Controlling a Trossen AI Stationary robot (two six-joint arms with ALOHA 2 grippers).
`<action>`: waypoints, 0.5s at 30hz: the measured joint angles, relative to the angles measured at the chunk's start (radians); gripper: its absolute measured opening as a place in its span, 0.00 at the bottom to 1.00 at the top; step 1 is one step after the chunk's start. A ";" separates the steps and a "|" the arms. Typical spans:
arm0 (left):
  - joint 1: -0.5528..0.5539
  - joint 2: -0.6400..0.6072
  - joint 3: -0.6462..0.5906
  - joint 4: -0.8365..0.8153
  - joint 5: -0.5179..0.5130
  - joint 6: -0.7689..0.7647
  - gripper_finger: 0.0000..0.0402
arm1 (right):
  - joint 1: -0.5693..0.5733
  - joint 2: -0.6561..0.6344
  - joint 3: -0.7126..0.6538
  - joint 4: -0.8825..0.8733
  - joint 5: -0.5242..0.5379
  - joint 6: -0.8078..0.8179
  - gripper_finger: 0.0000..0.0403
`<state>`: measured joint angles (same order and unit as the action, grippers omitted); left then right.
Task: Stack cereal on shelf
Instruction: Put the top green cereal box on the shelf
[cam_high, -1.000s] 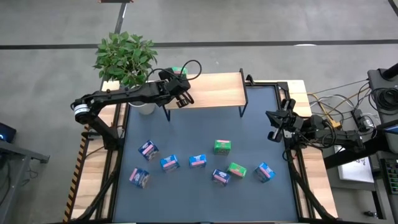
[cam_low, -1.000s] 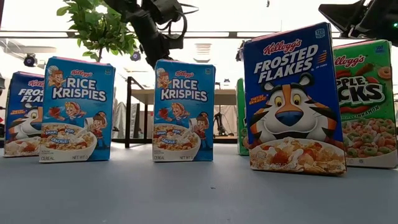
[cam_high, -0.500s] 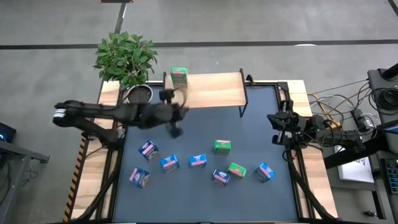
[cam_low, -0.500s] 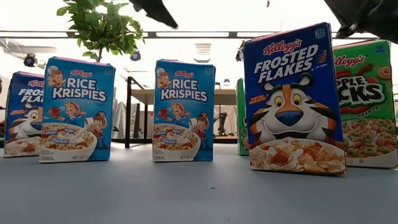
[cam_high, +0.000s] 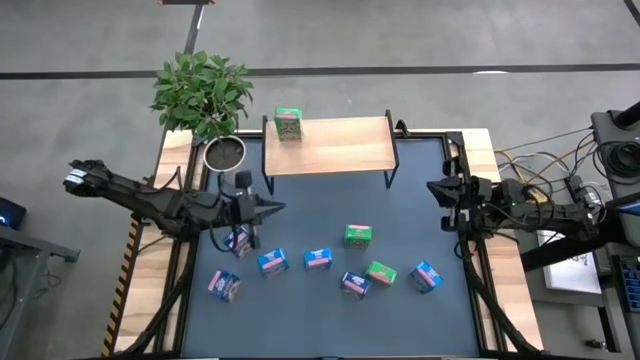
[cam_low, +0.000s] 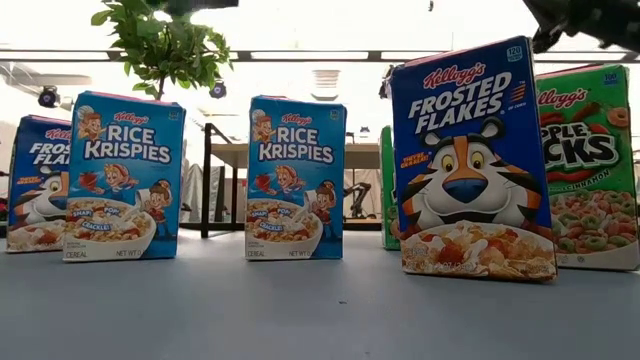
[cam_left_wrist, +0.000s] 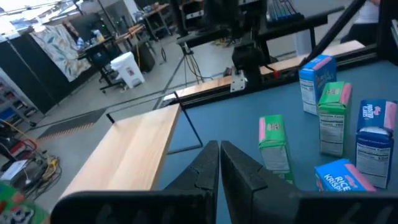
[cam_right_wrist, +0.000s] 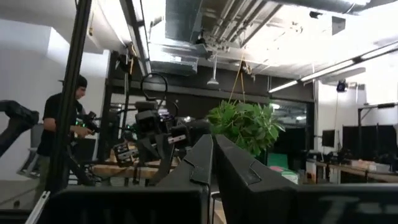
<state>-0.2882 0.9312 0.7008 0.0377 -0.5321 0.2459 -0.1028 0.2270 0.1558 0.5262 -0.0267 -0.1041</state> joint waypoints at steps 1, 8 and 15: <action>0.000 -0.011 -0.019 0.019 0.000 -0.001 0.00 | 0.000 0.031 0.024 -0.009 0.000 0.000 0.02; 0.000 -0.042 -0.077 0.050 0.000 -0.012 0.00 | 0.000 0.254 0.250 -0.269 0.000 -0.008 0.02; 0.000 -0.043 -0.080 0.051 0.000 -0.045 0.00 | 0.019 0.474 0.502 -0.584 0.000 0.000 0.02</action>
<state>-0.2882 0.8886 0.6212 0.0887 -0.5323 0.2009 -0.0837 0.7012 0.6582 -0.0576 -0.0267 -0.1043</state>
